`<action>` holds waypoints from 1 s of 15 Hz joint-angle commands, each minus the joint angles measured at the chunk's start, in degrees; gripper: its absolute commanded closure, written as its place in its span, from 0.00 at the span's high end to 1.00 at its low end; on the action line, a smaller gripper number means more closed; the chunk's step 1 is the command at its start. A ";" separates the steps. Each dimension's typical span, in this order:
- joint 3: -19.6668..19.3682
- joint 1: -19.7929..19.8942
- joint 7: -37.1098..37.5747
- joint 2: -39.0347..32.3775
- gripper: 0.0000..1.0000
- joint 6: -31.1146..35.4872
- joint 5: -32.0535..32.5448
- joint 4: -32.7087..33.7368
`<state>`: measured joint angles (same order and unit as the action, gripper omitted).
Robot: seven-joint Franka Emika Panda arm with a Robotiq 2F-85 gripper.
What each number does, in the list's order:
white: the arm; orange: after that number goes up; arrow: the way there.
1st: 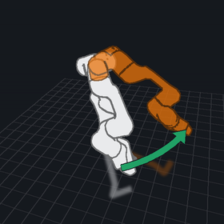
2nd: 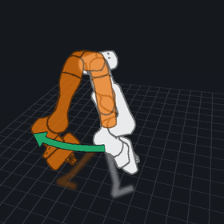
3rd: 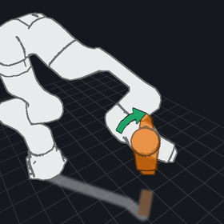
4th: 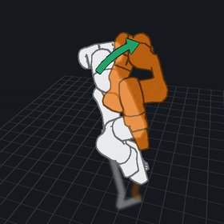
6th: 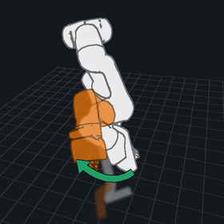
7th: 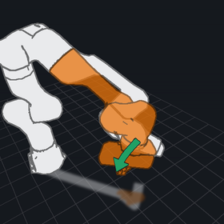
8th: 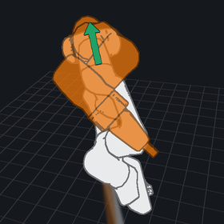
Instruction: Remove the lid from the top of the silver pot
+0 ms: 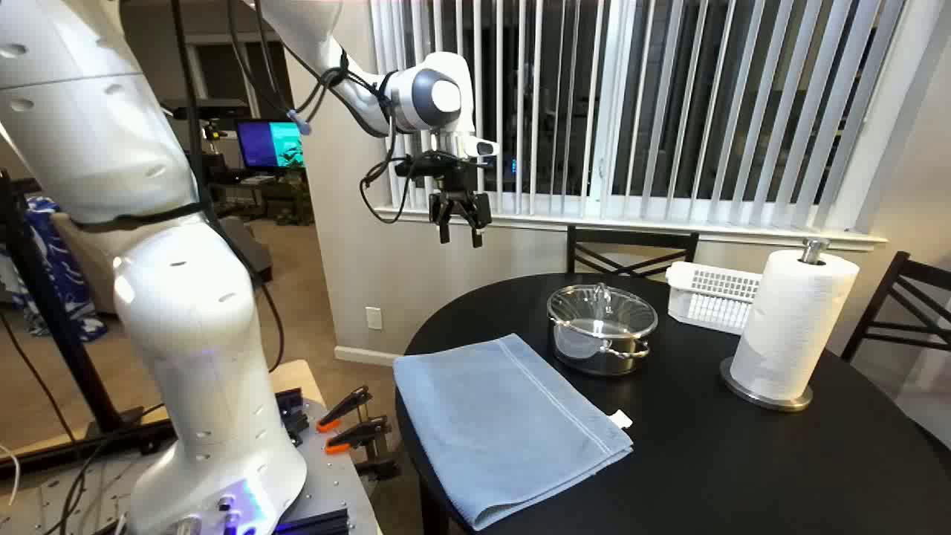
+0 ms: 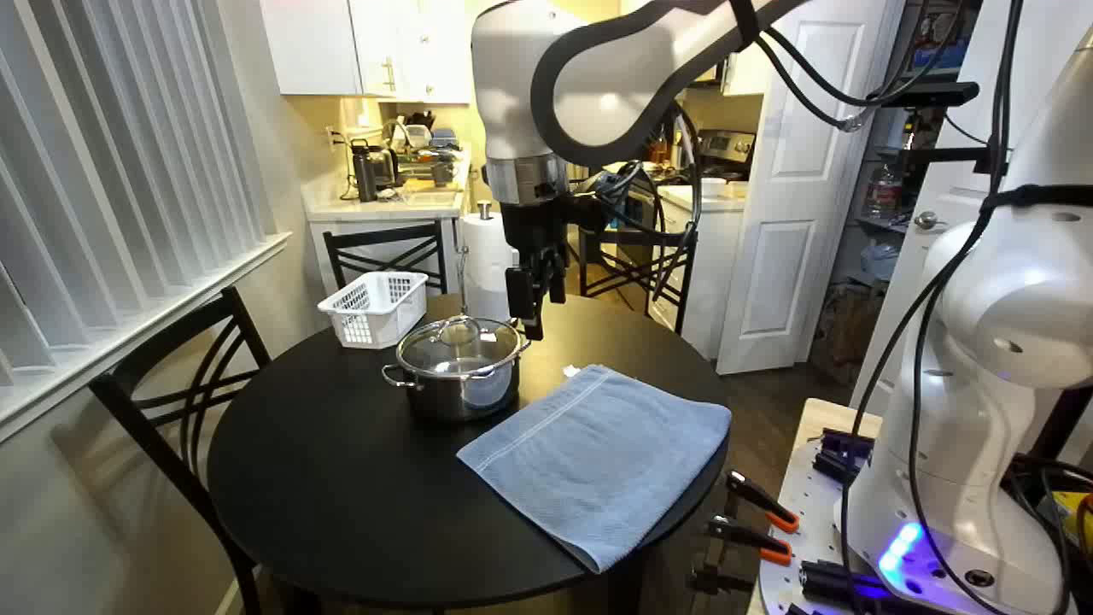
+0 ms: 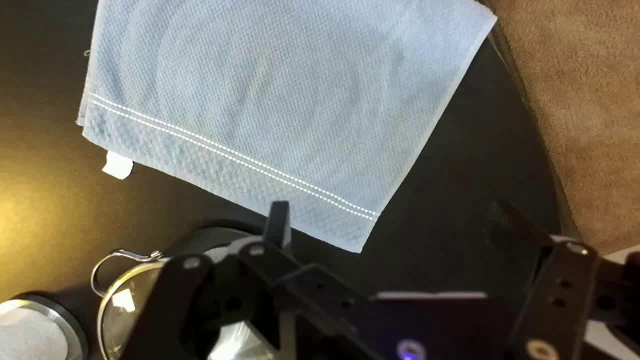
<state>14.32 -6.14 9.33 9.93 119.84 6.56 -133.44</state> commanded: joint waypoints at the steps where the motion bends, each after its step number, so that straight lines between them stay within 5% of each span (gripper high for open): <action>1: -1.12 -1.17 0.17 -0.07 1.00 -0.13 0.22 0.09; 5: -1.07 -1.15 0.65 -0.91 1.00 0.10 -0.07 1.02; 15: -5.86 -1.31 24.24 -22.83 1.00 6.95 -4.79 24.35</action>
<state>10.88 -6.34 27.59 -6.82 124.42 2.74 -114.67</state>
